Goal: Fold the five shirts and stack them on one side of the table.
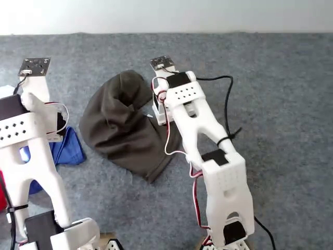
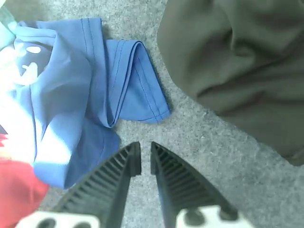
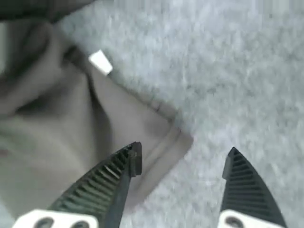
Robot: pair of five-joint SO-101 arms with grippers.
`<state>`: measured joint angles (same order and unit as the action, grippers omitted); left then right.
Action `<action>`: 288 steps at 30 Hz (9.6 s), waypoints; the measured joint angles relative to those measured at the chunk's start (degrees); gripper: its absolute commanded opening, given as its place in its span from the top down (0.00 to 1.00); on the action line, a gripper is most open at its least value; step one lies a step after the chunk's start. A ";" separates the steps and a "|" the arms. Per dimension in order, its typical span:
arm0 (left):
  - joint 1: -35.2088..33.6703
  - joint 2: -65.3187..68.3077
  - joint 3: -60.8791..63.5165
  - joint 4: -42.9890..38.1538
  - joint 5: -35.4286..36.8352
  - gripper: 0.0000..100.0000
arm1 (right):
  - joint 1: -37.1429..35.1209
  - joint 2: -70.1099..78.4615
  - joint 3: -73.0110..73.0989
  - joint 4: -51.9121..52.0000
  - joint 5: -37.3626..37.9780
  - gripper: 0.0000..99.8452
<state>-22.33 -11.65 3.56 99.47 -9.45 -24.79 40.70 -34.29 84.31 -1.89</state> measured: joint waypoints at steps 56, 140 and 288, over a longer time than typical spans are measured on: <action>0.00 0.00 0.00 0.00 0.00 0.94 | 1.32 10.11 -13.01 10.46 2.64 0.99; 33.05 79.38 -76.66 -0.09 0.18 0.99 | 33.32 -92.66 57.05 16.18 35.87 0.99; 22.07 9.85 10.37 -1.76 -10.99 0.80 | 25.49 -92.75 73.32 1.23 33.23 0.99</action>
<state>-0.26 -1.80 13.93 97.71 -20.44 0.70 -52.04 39.03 85.54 31.34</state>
